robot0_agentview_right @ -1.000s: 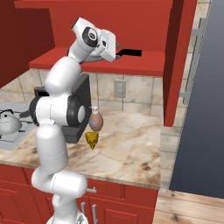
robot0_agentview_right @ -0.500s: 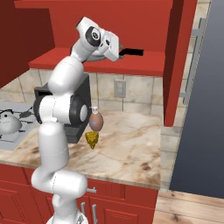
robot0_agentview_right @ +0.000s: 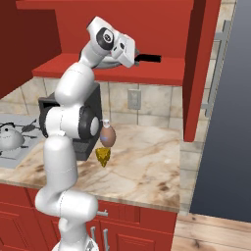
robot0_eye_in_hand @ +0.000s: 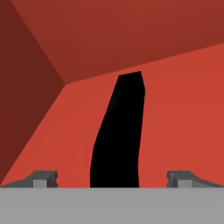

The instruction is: Pick the pan from the cabinet and place it on the stove. Then turn on the stove burner for the pan.

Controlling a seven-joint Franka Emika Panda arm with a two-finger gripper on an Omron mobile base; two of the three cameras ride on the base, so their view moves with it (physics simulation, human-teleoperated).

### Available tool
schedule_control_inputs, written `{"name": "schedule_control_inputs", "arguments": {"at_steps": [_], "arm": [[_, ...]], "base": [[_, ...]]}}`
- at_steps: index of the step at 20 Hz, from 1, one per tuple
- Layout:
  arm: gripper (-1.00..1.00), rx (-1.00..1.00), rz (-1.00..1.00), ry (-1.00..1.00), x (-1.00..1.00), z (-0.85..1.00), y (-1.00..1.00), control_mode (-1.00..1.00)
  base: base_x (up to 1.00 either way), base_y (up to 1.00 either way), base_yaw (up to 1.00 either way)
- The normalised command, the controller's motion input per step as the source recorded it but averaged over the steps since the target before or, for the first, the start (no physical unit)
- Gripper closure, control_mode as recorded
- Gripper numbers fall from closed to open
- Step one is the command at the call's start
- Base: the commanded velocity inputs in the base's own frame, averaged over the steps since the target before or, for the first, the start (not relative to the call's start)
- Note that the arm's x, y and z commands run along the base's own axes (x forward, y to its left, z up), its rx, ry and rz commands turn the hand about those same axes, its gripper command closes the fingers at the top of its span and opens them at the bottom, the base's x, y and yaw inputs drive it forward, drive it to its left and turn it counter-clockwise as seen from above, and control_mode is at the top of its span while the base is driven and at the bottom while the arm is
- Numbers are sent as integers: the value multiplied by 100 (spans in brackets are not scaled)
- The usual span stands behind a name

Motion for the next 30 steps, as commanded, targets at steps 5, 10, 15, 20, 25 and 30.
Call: {"name": "schedule_control_inputs", "arguments": {"at_steps": [5,10,15,20,25,30], "arm": [[-100,0,-3,0,-1,-3,-4,-100],[-100,0,0,0,0,-9,-22,-100],[-100,0,0,0,0,-14,-17,-100],[100,0,0,2,0,-20,-2,-100],[100,0,0,0,0,-20,0,-100],[100,0,0,-1,0,-8,0,-100]], "base": [[0,0,0],[0,0,0],[0,0,0],[0,0,0],[0,0,0],[0,0,0]]}}
